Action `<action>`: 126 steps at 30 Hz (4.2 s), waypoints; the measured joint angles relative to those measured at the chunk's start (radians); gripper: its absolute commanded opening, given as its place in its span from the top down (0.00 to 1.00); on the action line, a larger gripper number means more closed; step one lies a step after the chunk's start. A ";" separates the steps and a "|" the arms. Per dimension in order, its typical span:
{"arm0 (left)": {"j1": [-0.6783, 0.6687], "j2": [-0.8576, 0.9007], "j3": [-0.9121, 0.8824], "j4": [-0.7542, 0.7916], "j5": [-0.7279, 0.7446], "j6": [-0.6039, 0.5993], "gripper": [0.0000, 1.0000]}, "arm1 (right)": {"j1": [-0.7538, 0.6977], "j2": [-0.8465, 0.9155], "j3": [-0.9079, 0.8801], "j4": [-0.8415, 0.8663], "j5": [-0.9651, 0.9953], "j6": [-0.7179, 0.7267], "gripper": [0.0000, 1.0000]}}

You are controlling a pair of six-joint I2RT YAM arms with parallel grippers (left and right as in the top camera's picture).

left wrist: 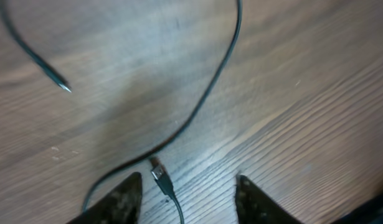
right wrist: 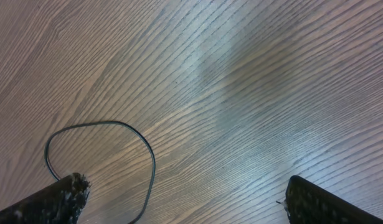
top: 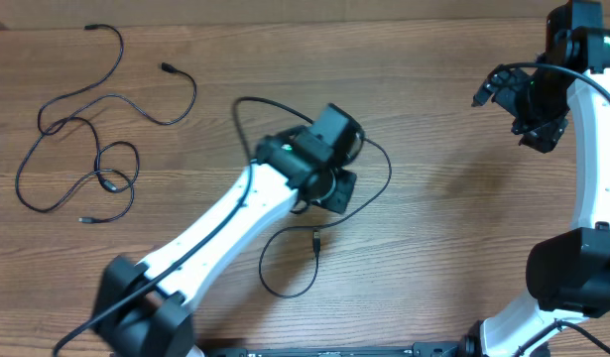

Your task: Untangle cables

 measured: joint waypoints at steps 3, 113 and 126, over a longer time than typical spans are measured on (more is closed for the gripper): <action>-0.028 0.079 0.000 -0.002 0.004 0.024 0.44 | 0.000 0.000 0.000 0.000 0.000 0.000 0.00; -0.005 -0.236 0.039 -0.032 -0.008 -0.100 0.32 | 0.000 0.000 0.000 0.000 0.000 0.000 0.00; -0.110 0.195 0.036 -0.067 -0.031 0.179 0.32 | 0.000 0.000 0.000 0.000 0.000 0.000 0.00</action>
